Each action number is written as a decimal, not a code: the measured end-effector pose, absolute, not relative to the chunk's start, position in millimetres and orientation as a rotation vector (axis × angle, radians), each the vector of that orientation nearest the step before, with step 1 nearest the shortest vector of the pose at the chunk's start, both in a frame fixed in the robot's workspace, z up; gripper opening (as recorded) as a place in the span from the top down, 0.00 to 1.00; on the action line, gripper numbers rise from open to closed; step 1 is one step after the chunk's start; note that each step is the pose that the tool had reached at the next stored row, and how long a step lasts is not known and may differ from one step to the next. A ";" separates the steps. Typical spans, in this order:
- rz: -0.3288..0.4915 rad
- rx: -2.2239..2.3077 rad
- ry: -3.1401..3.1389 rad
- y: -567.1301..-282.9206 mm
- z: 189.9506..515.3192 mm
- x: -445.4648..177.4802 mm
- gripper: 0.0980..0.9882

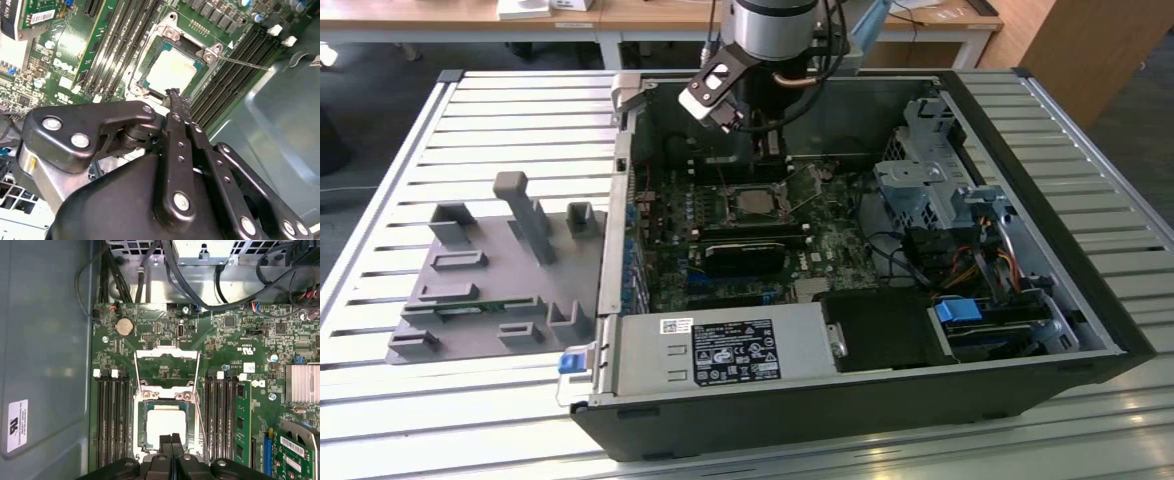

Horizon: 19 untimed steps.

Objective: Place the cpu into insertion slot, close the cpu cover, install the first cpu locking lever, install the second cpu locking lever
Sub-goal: 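Close the cpu cover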

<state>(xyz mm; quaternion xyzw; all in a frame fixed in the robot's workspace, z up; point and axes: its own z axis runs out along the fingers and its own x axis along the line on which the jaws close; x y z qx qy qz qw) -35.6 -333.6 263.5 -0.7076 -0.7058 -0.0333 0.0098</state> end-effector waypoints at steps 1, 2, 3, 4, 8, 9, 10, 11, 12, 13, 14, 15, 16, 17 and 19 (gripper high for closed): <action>-0.104 -2.207 -2.206 -333.5 263.2 -33.8 0.99; -0.104 -2.205 -2.207 -333.3 263.0 -31.4 0.99; -0.104 -2.204 -2.208 -333.1 262.7 -28.6 0.99; -0.104 -2.204 -2.209 -332.9 262.3 -25.8 0.99; -0.104 -2.202 -2.210 -332.0 261.4 -15.9 0.99; -0.104 -2.201 -2.211 -332.0 261.4 -13.7 0.99; -0.104 -2.198 -2.214 -332.1 261.5 -12.3 0.99; -0.103 -2.189 -2.222 -332.0 261.5 -11.8 0.99; -0.103 -2.171 -2.240 -332.0 261.5 -11.8 0.99; -0.103 -2.152 -2.258 -332.0 261.5 -11.8 0.99; -0.103 -2.137 -2.271 -332.0 261.5 -11.5 0.99; -0.103 -2.134 -2.274 -332.0 261.5 -10.6 0.99; -0.103 -2.133 -2.274 -332.0 261.4 -9.2 0.99; -0.103 -2.133 -2.274 -331.9 261.5 -7.5 0.99; -0.102 -2.133 -2.274 -331.8 261.7 -3.6 0.99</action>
